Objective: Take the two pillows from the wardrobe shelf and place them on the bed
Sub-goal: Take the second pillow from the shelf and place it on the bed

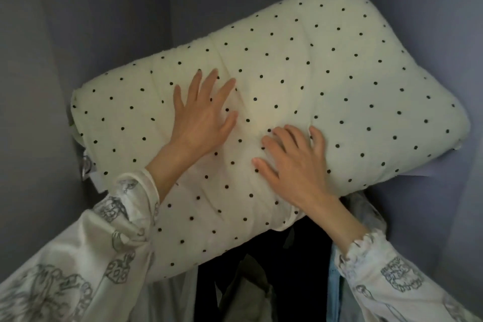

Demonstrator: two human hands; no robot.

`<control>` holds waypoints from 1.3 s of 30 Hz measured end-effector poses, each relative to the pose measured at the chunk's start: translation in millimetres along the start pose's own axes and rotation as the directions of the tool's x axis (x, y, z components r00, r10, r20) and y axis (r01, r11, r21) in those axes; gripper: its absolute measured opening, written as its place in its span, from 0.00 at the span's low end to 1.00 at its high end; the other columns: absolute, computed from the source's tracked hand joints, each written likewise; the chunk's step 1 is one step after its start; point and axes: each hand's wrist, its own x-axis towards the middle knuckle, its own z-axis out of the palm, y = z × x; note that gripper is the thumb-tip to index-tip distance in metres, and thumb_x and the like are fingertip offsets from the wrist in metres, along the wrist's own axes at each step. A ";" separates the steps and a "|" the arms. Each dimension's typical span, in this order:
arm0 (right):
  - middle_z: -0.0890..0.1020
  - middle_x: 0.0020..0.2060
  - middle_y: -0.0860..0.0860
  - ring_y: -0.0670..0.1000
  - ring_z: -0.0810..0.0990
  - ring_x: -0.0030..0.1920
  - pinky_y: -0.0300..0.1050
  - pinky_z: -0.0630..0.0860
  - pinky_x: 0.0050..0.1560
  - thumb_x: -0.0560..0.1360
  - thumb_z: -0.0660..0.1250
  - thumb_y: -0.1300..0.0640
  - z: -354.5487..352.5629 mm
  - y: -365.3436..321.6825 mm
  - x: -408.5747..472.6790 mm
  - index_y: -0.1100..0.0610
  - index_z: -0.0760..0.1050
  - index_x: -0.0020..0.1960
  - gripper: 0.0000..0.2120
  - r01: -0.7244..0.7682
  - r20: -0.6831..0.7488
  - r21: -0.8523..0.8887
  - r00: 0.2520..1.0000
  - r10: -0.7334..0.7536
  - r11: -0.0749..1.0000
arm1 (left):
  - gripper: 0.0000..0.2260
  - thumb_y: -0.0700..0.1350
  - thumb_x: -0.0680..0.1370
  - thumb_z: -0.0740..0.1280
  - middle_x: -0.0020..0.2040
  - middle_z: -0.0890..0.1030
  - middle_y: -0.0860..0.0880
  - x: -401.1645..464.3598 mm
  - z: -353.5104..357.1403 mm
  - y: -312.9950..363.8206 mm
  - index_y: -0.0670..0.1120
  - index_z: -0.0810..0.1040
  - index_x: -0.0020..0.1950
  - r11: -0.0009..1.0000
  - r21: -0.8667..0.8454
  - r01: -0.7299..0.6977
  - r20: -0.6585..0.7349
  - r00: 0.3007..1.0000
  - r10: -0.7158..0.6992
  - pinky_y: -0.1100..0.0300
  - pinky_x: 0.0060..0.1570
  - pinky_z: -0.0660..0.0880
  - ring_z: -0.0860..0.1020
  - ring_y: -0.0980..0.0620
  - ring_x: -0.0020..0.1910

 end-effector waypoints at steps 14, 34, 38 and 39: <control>0.52 0.76 0.54 0.58 0.53 0.76 0.72 0.48 0.68 0.78 0.49 0.36 18.9 25.7 17.5 0.48 0.51 0.76 0.30 -0.048 -0.171 -0.185 0.985 0.015 0.982 | 0.25 0.59 0.77 0.54 0.74 0.58 0.40 -61.9 35.5 21.2 0.56 0.60 0.72 0.993 0.102 0.050 -0.079 0.996 -0.042 0.33 0.65 0.53 0.55 0.39 0.72; 0.62 0.74 0.51 0.53 0.59 0.75 0.62 0.48 0.73 0.79 0.55 0.43 26.5 51.3 -41.5 0.49 0.60 0.74 0.25 0.062 -0.176 -0.196 0.980 -0.097 0.979 | 0.32 0.69 0.73 0.52 0.78 0.52 0.47 -54.6 68.8 -5.4 0.60 0.52 0.74 0.977 -0.068 0.202 -0.027 0.979 -0.204 0.34 0.56 0.70 0.54 0.36 0.74; 0.60 0.75 0.50 0.51 0.54 0.76 0.61 0.45 0.74 0.79 0.53 0.40 26.1 66.7 -67.3 0.47 0.57 0.75 0.27 -0.069 -0.192 -0.197 0.981 0.030 0.978 | 0.33 0.69 0.72 0.54 0.78 0.51 0.47 -55.9 69.7 -5.7 0.60 0.52 0.74 0.979 -0.058 0.195 -0.041 0.979 -0.198 0.34 0.56 0.69 0.57 0.34 0.72; 0.60 0.75 0.50 0.51 0.54 0.75 0.61 0.45 0.74 0.78 0.53 0.39 25.8 68.4 -69.0 0.47 0.57 0.75 0.27 -0.079 -0.198 -0.190 0.979 0.041 0.979 | 0.33 0.69 0.72 0.54 0.78 0.50 0.47 -56.4 69.6 -5.3 0.60 0.52 0.74 0.978 -0.056 0.199 -0.044 0.979 -0.202 0.34 0.56 0.69 0.58 0.34 0.71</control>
